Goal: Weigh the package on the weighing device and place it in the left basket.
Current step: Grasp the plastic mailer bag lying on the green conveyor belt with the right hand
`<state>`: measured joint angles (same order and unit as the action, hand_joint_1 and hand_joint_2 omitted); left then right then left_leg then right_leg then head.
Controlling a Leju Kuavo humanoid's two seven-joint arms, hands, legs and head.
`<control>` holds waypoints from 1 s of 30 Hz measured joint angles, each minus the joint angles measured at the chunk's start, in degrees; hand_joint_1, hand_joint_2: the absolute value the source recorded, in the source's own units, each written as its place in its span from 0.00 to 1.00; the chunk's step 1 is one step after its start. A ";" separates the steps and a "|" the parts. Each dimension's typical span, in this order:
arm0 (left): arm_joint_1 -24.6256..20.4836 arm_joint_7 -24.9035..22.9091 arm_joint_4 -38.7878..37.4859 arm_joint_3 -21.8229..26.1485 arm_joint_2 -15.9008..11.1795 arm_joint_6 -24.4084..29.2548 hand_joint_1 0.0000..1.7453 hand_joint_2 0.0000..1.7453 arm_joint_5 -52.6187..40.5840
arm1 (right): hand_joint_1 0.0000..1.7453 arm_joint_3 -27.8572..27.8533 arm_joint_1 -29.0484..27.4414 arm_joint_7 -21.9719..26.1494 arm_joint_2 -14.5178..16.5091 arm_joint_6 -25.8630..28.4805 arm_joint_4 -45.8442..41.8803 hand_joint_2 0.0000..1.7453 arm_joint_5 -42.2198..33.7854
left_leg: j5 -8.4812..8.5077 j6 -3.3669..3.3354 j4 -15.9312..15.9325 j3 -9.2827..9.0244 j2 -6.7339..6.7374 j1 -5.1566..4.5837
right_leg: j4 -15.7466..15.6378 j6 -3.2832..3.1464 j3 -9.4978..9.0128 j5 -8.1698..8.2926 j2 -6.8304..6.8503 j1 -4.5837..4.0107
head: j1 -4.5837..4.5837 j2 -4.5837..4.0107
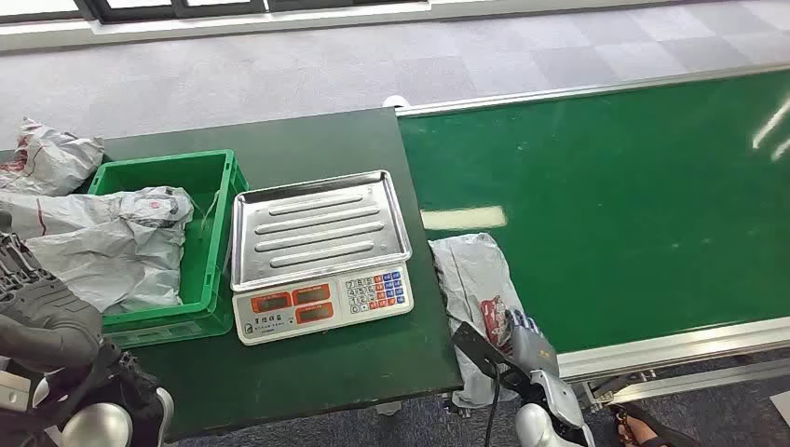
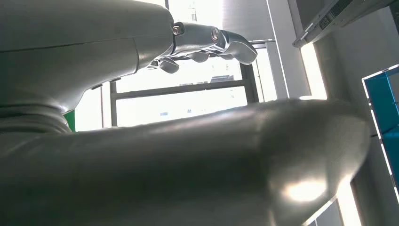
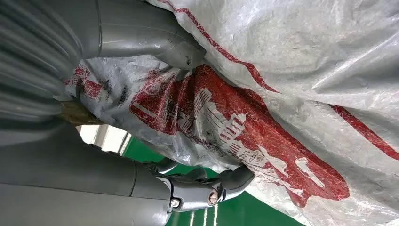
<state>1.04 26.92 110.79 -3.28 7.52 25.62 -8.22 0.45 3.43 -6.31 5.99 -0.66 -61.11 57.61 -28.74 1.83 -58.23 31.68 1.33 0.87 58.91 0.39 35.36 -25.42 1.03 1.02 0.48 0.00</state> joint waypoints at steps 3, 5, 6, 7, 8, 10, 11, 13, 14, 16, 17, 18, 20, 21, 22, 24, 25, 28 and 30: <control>0.00 0.02 0.00 0.00 0.00 0.00 0.00 0.00 0.00 | 1.00 0.07 -0.02 0.05 0.00 0.19 0.00 1.00 0.02 | 0.00 0.00 0.00 0.00 0.00 0.00 | 0.00 0.00 0.00 0.00 0.00 0.00 | 0.00 0.00; 0.00 0.06 0.00 0.00 0.00 0.00 0.00 0.00 0.00 | 1.00 0.15 -0.05 0.10 0.00 0.69 0.00 1.00 0.20 | 0.00 0.00 0.00 -0.02 0.00 0.00 | 0.00 0.00 0.01 0.00 0.00 0.00 | 0.00 0.00; 0.00 0.10 0.01 0.00 0.00 0.00 0.00 0.00 0.00 | 1.00 0.27 -0.06 0.11 0.00 1.06 0.00 1.00 0.35 | 0.00 0.00 0.00 -0.04 0.00 0.00 | 0.00 0.00 0.01 0.00 0.00 0.00 | 0.00 0.00; 0.00 0.14 0.01 0.00 0.00 0.00 0.00 0.00 0.00 | 1.00 0.41 -0.08 0.12 0.00 1.44 -0.01 1.00 0.49 | 0.00 0.00 0.00 -0.07 -0.01 0.00 | 0.00 0.00 0.02 0.00 0.00 0.00 | 0.00 0.00; 0.01 0.17 0.02 0.00 0.00 0.00 0.00 0.00 0.00 | 1.00 0.56 -0.10 0.13 0.00 1.78 -0.02 1.00 0.60 | 0.00 0.00 0.00 -0.09 -0.01 0.00 | 0.00 0.00 0.02 0.00 0.00 0.00 | 0.00 0.00; 0.02 0.19 0.04 0.00 0.00 0.00 0.00 0.00 0.01 | 1.00 0.78 -0.16 0.17 0.00 2.26 -0.13 1.00 0.61 | 0.00 0.00 0.00 -0.13 -0.01 0.00 | 0.00 0.00 0.03 0.00 0.00 0.00 | 0.00 0.00; 0.02 0.19 0.04 0.00 0.00 0.00 0.00 0.00 0.02 | 1.00 0.83 -0.19 0.24 0.00 2.40 -0.21 1.00 0.54 | 0.00 0.00 0.00 -0.14 -0.01 0.00 | 0.00 0.00 0.03 0.00 0.00 0.00 | 0.00 0.00; 0.04 0.20 0.04 0.00 0.01 0.00 0.00 0.00 0.03 | 1.00 0.86 -0.28 0.40 0.00 2.57 -0.43 1.00 0.21 | 0.00 0.00 0.00 -0.20 -0.01 0.00 | 0.01 0.00 0.05 0.00 0.00 0.00 | 0.00 0.00; 0.05 0.22 0.04 0.00 0.01 0.00 0.00 0.00 0.04 | 1.00 0.86 -0.33 0.50 0.00 2.64 -0.50 1.00 0.03 | 0.00 0.00 0.00 -0.23 -0.02 0.00 | 0.01 0.00 0.06 0.00 0.00 0.00 | 0.00 0.00; 0.10 0.33 0.04 0.00 0.00 0.00 0.00 0.00 0.11 | 1.00 0.86 -0.45 0.70 0.00 2.85 -0.60 1.00 -0.28 | 0.00 0.00 0.00 -0.30 -0.02 0.00 | 0.01 0.00 0.07 0.00 0.00 0.00 | 0.00 0.00; 0.13 0.40 0.04 0.00 0.00 0.00 0.00 0.00 0.17 | 1.00 0.86 -0.50 0.78 0.00 3.07 -0.61 1.00 -0.34 | 0.00 0.00 0.00 -0.31 -0.02 0.00 | 0.01 0.00 0.07 -0.01 0.00 0.00 | 0.00 0.00; 0.16 0.50 0.04 0.00 0.00 0.00 0.00 0.00 0.24 | 1.00 0.86 -0.56 0.80 0.00 3.38 -0.62 1.00 -0.32 | 0.00 0.00 0.00 -0.31 -0.02 0.00 | 0.01 -0.01 0.08 -0.01 0.00 -0.01 | 0.00 0.00; 0.34 0.72 0.08 0.00 0.00 0.00 0.00 0.00 0.36 | 1.00 0.86 -0.77 0.73 0.00 4.29 -0.85 1.00 -0.15 | 0.00 0.00 0.00 -0.31 -0.02 0.00 | 0.01 -0.01 0.08 -0.01 0.00 0.00 | 0.00 0.00; 0.51 0.82 0.14 0.00 0.00 0.00 0.00 0.00 0.41 | 1.00 0.86 -0.95 0.68 0.00 4.80 -1.08 1.00 -0.09 | 0.00 0.00 0.00 -0.30 -0.02 0.00 | 0.01 0.00 0.08 -0.01 0.01 0.00 | 0.00 0.00; 0.71 0.91 0.22 0.00 0.00 0.00 0.00 0.00 0.46 | 1.00 0.86 -1.18 0.62 0.00 5.35 -1.40 1.00 -0.08 | 0.00 0.00 0.00 -0.29 -0.03 0.00 | 0.01 0.00 0.08 -0.01 0.01 0.00 | 0.00 0.00; 1.13 1.07 0.45 0.00 0.01 0.00 0.00 0.00 0.65 | 1.00 0.86 -1.80 0.44 0.01 6.48 -2.16 1.00 -0.04 | 0.00 0.00 0.00 -0.25 -0.03 0.00 | 0.01 0.00 0.09 -0.02 0.02 0.00 | 0.00 0.00; 1.31 1.14 0.55 0.00 0.01 0.00 0.00 0.00 0.74 | 1.00 0.86 -2.11 0.32 0.01 6.97 -2.56 1.00 -0.01 | -0.01 0.00 0.00 -0.15 -0.04 0.00 | 0.01 0.01 0.09 -0.02 0.02 0.00 | 0.00 0.00; 1.73 1.25 0.72 0.00 0.02 0.00 0.00 0.00 0.99 | 1.00 0.86 -2.80 0.10 0.03 8.07 -3.51 1.00 0.30 | -0.06 -0.04 0.00 0.13 -0.02 0.00 | 0.00 0.02 0.08 -0.08 0.02 0.01 | -0.01 0.00; 1.98 1.34 0.81 0.00 0.02 0.00 0.00 0.00 1.14 | 1.00 0.86 -3.37 0.16 0.04 9.66 -4.34 1.00 0.94 | -0.07 -0.05 0.00 0.16 -0.03 0.00 | 0.00 0.04 0.08 -0.10 0.03 0.01 | -0.01 0.00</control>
<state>3.01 28.26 111.60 -3.28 7.54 25.62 -7.08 1.31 0.06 -6.14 6.03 9.00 -65.45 58.55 -28.81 1.78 -58.23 31.84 1.30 0.87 58.91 0.43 35.45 -25.52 1.05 1.03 0.48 0.00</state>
